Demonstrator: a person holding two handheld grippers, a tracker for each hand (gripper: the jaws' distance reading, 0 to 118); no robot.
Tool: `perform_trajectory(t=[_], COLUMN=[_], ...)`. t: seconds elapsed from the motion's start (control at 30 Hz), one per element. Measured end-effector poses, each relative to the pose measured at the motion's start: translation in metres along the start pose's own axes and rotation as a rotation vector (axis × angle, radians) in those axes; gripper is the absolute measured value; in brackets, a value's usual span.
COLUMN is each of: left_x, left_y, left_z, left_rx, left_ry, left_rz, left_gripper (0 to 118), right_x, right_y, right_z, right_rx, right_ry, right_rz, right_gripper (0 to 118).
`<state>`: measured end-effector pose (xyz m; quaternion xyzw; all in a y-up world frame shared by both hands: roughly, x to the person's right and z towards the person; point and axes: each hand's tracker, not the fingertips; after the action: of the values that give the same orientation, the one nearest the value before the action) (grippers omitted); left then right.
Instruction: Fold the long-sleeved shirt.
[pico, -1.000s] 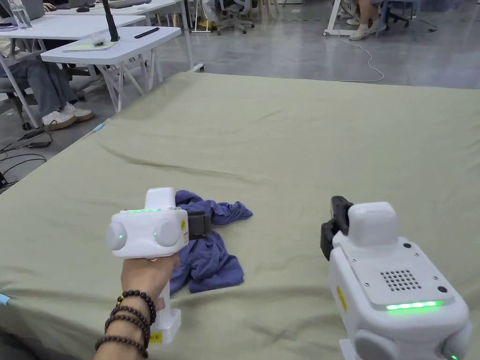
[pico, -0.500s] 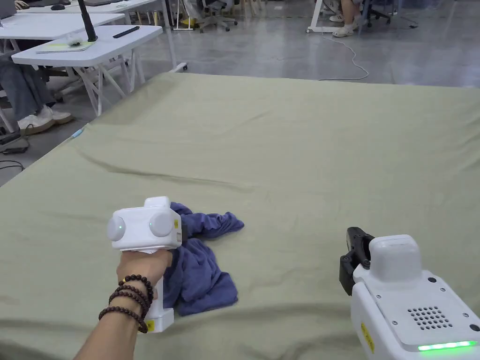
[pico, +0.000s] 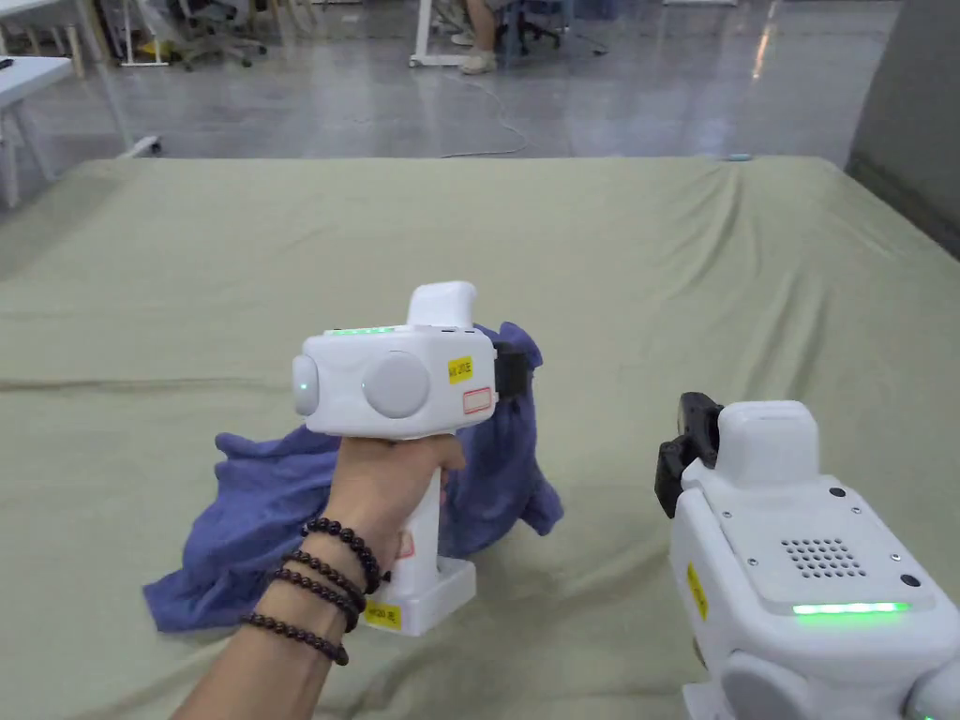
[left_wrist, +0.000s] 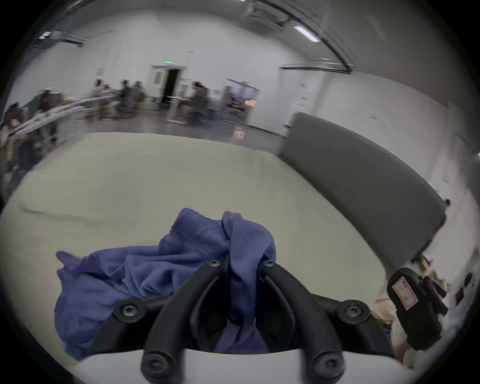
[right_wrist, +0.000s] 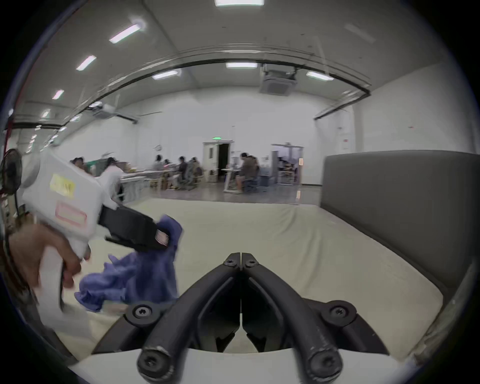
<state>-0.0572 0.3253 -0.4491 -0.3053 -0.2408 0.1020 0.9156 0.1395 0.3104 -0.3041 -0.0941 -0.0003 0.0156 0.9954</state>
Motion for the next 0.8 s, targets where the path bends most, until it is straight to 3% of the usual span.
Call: perform_trajectory(t=[0.17,0.3,0.33,0.4,0.43,0.57,0.7,0.77,0.8], left_x=[0.089,0.108,0.106,0.103,0.100,0.081,0.060,0.048,0.042], left_y=[-0.049,-0.078,-0.081,-0.077,-0.073,-0.056,-0.068,-0.086,-0.095], left_z=[-0.109,-0.139,-0.137,-0.128,-0.119,-0.058,0.023,0.067,0.084], left_rx=[-0.208,-0.267,-0.249,-0.189,-0.163,-0.016,0.129,0.222,0.247], left_ry=[-0.096,-0.025,0.003,-0.011,-0.006,0.019,0.163,0.235,0.255], left_rz=[-0.078,-0.036,-0.080,-0.121,-0.132,-0.098,-0.143,-0.186,-0.193], left_gripper=[11,15,38,103,118,118,118,110,96], right_x=[0.070,0.098,0.102,0.103,0.104,0.096,0.082,0.074,0.070], right_y=[0.002,-0.005,-0.007,-0.010,-0.010,-0.007,-0.002,-0.001,-0.002], right_z=[0.021,0.030,0.031,0.032,0.032,0.031,0.036,0.041,0.043], right_rx=[-0.061,-0.095,-0.101,-0.111,-0.115,-0.113,-0.089,-0.082,-0.082], right_ry=[-0.104,-0.133,-0.136,-0.136,-0.131,-0.098,-0.081,-0.061,-0.054], right_rz=[-0.037,-0.081,-0.080,-0.076,-0.076,-0.062,-0.054,-0.055,-0.052], right_gripper=[0,0,0,0,0,0,0,0,0])
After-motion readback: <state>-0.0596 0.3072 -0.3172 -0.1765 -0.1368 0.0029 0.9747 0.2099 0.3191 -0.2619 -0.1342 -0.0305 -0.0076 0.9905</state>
